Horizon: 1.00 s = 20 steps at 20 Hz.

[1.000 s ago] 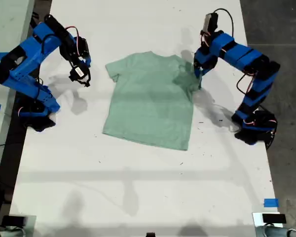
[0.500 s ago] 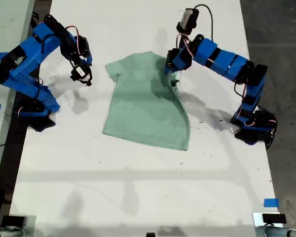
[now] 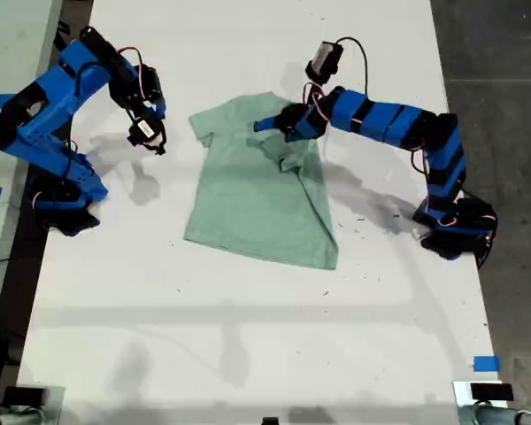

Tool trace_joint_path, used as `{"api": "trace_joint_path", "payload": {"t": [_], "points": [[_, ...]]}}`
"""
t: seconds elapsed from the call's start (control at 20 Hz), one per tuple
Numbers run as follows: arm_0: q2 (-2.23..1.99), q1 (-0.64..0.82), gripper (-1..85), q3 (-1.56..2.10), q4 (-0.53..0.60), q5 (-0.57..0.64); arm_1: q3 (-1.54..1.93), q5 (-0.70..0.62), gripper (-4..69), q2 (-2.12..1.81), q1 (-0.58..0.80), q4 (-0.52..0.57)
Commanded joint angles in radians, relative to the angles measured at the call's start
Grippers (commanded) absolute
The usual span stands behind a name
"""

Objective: Fold tshirt

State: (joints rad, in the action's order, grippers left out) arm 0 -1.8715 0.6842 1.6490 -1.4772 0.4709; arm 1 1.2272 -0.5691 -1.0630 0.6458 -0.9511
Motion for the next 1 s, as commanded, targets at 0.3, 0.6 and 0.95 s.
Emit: {"api": "trace_joint_path", "payload": {"t": [0.3,0.6,0.95], "points": [[0.083,-0.041,0.0,-0.147,-0.015,0.002,0.091,-0.066,31.8,-0.58,-0.005,-0.451],[0.253,-0.031,2.9,-0.391,-0.117,0.055,0.377,-0.028,29.6,-0.89,-0.044,-0.476],[0.433,-0.006,33.2,-0.618,-0.183,0.175,0.445,0.0,29.2,-0.937,-0.06,-0.469]]}}
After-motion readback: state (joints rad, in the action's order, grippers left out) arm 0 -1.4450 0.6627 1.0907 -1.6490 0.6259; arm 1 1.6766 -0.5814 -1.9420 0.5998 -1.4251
